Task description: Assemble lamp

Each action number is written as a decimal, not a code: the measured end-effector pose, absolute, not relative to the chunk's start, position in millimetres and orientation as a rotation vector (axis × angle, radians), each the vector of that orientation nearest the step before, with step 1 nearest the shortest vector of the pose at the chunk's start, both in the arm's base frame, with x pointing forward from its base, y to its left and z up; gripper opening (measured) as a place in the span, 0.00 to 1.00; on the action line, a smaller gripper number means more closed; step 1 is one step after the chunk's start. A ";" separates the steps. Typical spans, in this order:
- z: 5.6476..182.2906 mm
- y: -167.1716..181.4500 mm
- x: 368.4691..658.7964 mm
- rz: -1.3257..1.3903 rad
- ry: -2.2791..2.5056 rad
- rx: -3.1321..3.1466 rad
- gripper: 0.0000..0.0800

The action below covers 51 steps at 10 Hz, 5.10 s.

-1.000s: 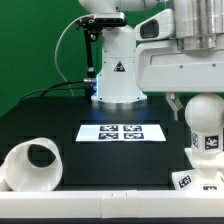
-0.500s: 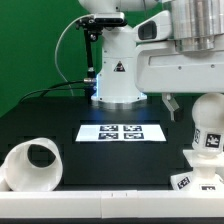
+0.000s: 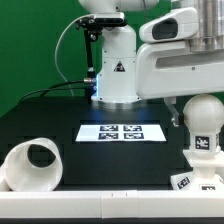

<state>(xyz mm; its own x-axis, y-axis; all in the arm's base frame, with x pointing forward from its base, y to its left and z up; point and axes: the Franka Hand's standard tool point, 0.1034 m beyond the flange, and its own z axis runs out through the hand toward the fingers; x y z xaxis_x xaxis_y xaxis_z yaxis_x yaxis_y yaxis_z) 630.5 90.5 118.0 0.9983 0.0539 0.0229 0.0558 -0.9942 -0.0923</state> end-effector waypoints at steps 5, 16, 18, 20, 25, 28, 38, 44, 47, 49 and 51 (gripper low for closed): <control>117.0 91.1 630.0 -0.066 -0.775 -3.007 0.82; 116.4 86.3 638.4 -0.086 1.041 -2.829 0.71; 116.3 91.1 637.8 -0.080 1.072 -2.813 0.69; 115.9 91.9 635.9 -0.083 0.816 -2.916 0.83; 117.3 97.9 635.1 -0.065 -0.117 -3.076 0.87; 114.3 98.4 634.7 -0.118 -0.674 -3.049 0.87; 109.5 98.0 634.5 -0.153 -0.871 -3.027 0.71; 115.6 82.4 648.7 -0.221 0.285 -3.065 0.72; 116.3 78.3 649.6 -0.214 0.547 -3.003 0.72; 115.7 79.3 649.3 -0.214 0.492 -3.014 0.72; 114.5 90.1 645.9 -0.225 -0.064 -3.110 0.86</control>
Offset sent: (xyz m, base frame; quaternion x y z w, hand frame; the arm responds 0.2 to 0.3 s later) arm 0.0000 0.0000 0.0000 0.0000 0.0000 -0.0650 0.9979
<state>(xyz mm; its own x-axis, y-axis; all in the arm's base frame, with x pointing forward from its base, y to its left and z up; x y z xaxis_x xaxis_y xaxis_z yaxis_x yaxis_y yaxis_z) 645.9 90.1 114.5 0.9887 0.0393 0.1443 0.0426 -0.9989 -0.0199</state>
